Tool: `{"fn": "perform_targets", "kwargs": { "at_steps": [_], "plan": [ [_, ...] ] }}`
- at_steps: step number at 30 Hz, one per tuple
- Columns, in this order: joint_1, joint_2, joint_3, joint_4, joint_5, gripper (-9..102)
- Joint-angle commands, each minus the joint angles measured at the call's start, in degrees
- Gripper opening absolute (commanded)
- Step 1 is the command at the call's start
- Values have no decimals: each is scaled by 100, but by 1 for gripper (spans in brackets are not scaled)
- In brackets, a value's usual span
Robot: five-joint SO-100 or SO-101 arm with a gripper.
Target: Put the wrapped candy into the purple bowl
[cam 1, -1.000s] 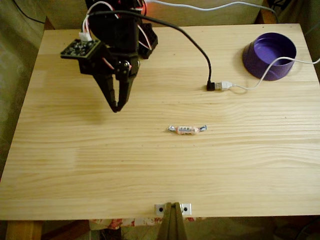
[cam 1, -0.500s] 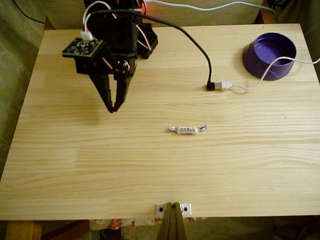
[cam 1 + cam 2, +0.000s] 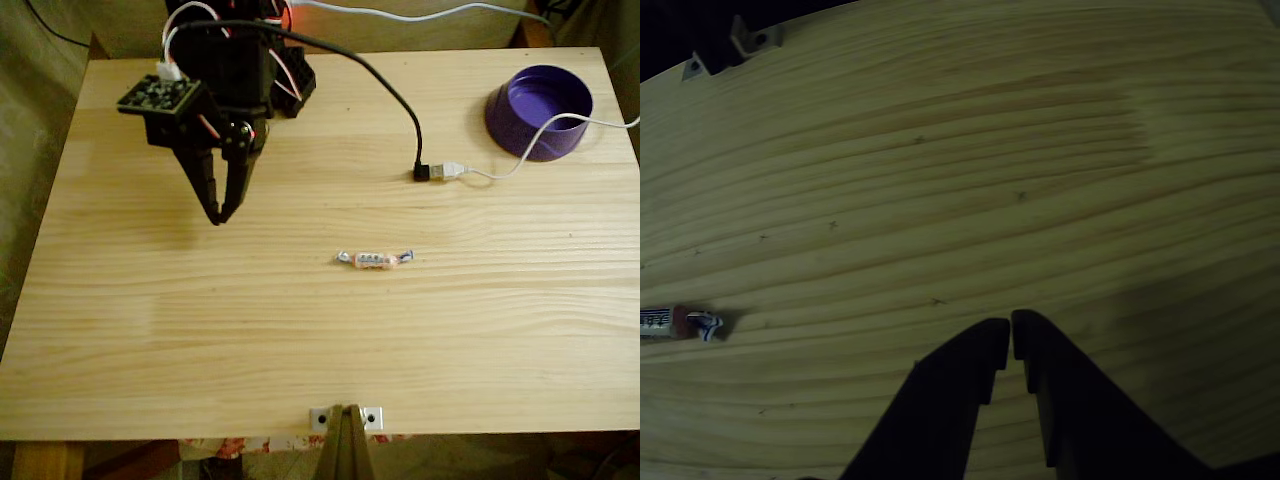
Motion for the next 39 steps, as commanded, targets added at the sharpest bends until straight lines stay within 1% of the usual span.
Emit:
{"fn": "perform_targets", "kwargs": {
  "at_steps": [1, 9, 14, 19, 23, 29, 34, 39],
  "plan": [
    [141, 62, -141, -149, -88, -2],
    [246, 62, -352, -26, 18, -2],
    [220, 62, -844, 220, 70, -2],
    [185, -53, -1187, 325, -141, -2],
    [-9, -756, -1740, 334, -53, -2],
    [-554, -2338, -2874, 299, -53, -2],
    [-914, -2944, -3384, 141, -527, -2],
    [-1336, -3744, -3920, 299, -1327, -2]
  ]
}}
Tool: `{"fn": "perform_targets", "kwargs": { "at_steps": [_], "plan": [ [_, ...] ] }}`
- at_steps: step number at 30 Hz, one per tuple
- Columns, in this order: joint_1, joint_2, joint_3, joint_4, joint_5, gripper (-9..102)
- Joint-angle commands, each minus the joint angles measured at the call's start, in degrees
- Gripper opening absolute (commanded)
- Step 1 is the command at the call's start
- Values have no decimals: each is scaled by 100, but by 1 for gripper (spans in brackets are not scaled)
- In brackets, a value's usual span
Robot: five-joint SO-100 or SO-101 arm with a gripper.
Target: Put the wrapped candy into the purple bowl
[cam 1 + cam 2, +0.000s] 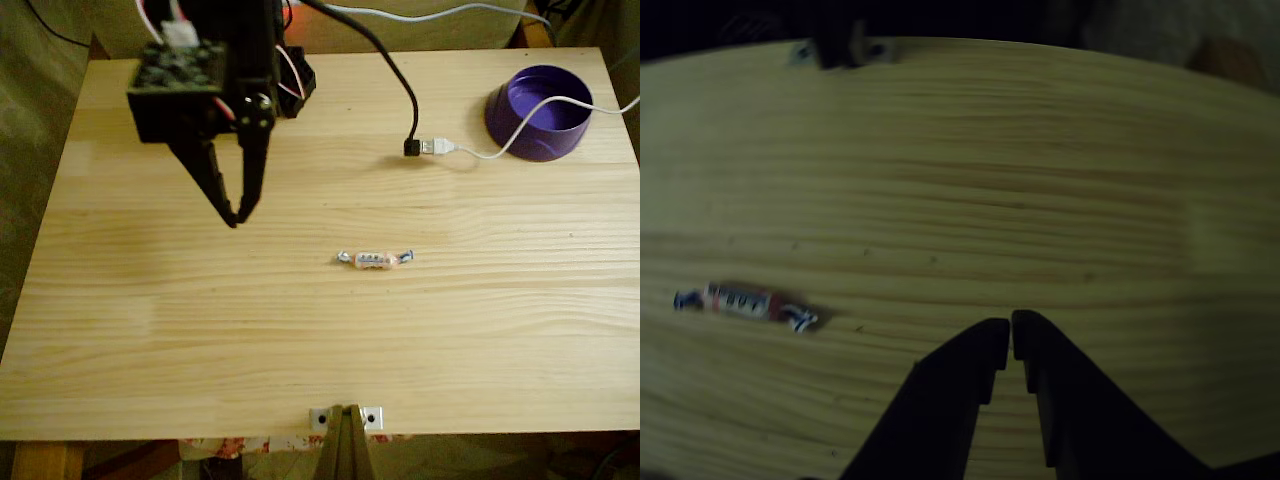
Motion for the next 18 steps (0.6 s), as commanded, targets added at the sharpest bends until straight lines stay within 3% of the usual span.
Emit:
{"fn": "perform_targets", "kwargs": {
  "at_steps": [1, 3, 18],
  "plan": [
    [-334, -536, -879, 97, -888, -2],
    [-571, -826, -1143, 352, -2127, -2],
    [-1635, -3164, -2329, 791, -3261, -2]
  ]
}}
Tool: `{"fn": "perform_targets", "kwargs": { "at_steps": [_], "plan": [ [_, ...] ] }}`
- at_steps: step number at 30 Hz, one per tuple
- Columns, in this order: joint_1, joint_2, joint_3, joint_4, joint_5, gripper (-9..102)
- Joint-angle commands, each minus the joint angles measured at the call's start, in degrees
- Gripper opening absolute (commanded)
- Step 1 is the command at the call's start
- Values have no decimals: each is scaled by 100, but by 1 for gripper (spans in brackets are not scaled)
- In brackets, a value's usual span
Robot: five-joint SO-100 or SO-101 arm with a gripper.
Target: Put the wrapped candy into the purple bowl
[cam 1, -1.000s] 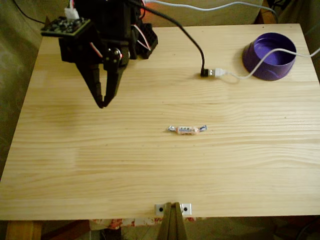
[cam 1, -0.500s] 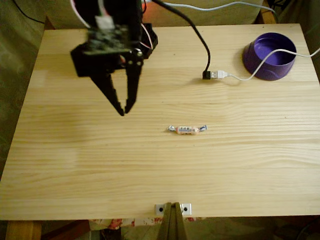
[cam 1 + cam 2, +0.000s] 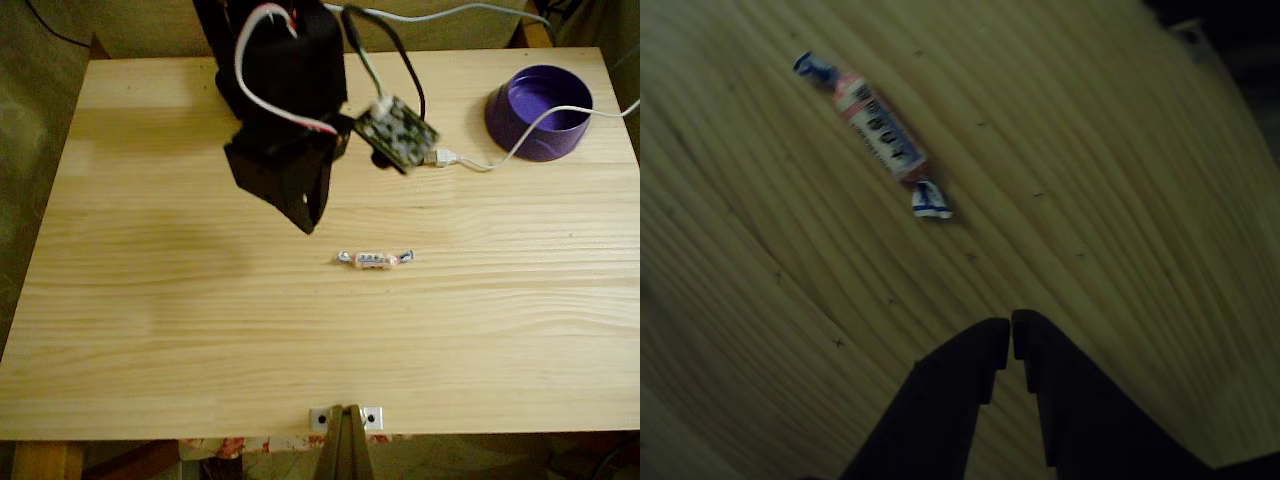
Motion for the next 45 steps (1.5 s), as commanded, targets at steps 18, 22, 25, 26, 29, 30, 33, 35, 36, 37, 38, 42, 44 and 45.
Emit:
{"fn": "perform_targets", "kwargs": {
  "at_steps": [18, 22, 25, 26, 29, 30, 33, 35, 36, 37, 38, 42, 44, 45],
  "plan": [
    [-932, -2276, -2312, 308, -501, 16],
    [-1081, -2303, -2364, 404, -510, 22],
    [-1143, -2338, -2320, 360, -536, 25],
    [-1143, -2364, -2320, 316, -545, 25],
    [-1169, -2505, -2399, 246, -554, 25],
    [-1178, -2558, -2426, 220, -562, 25],
    [-1195, -2742, -2487, 132, -589, 25],
    [-1178, -2848, -2522, 53, -606, 25],
    [-1160, -2892, -2558, 26, -615, 25],
    [-1143, -2936, -2610, 18, -624, 25],
    [-1134, -2988, -2654, 0, -633, 25],
    [-1107, -3146, -2733, -35, -650, 25],
    [-1063, -3208, -2707, -79, -677, 25],
    [-1046, -3243, -2698, -97, -686, 25]
  ]
}}
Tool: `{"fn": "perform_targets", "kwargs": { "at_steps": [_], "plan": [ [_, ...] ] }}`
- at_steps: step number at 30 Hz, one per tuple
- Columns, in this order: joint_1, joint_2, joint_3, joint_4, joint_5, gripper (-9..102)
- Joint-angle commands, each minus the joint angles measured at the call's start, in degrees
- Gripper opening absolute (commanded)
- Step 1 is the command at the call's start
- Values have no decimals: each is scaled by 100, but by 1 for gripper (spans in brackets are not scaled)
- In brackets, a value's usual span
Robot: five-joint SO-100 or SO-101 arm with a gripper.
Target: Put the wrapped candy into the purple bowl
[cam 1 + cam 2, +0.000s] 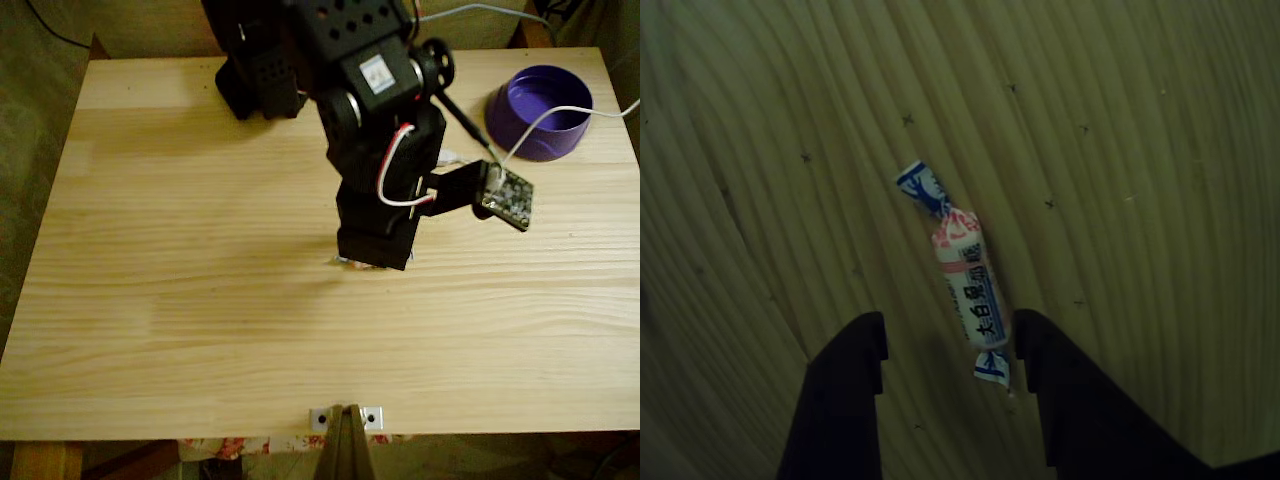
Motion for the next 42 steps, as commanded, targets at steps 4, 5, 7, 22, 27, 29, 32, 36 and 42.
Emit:
{"fn": "perform_targets", "kwargs": {
  "at_steps": [4, 5, 7, 22, 27, 29, 32, 36, 42],
  "plan": [
    [141, -26, -316, -220, -79, 26],
    [158, -53, -308, -246, -79, 26],
    [193, -105, -299, -316, -79, 26],
    [281, -448, -281, -545, -62, 26],
    [264, -545, -281, -642, 18, 26],
    [264, -589, -281, -703, 62, 25],
    [255, -659, -316, -747, 167, 23],
    [211, -721, -325, -782, 290, 14],
    [211, -756, -281, -791, 308, 6]
  ]
}}
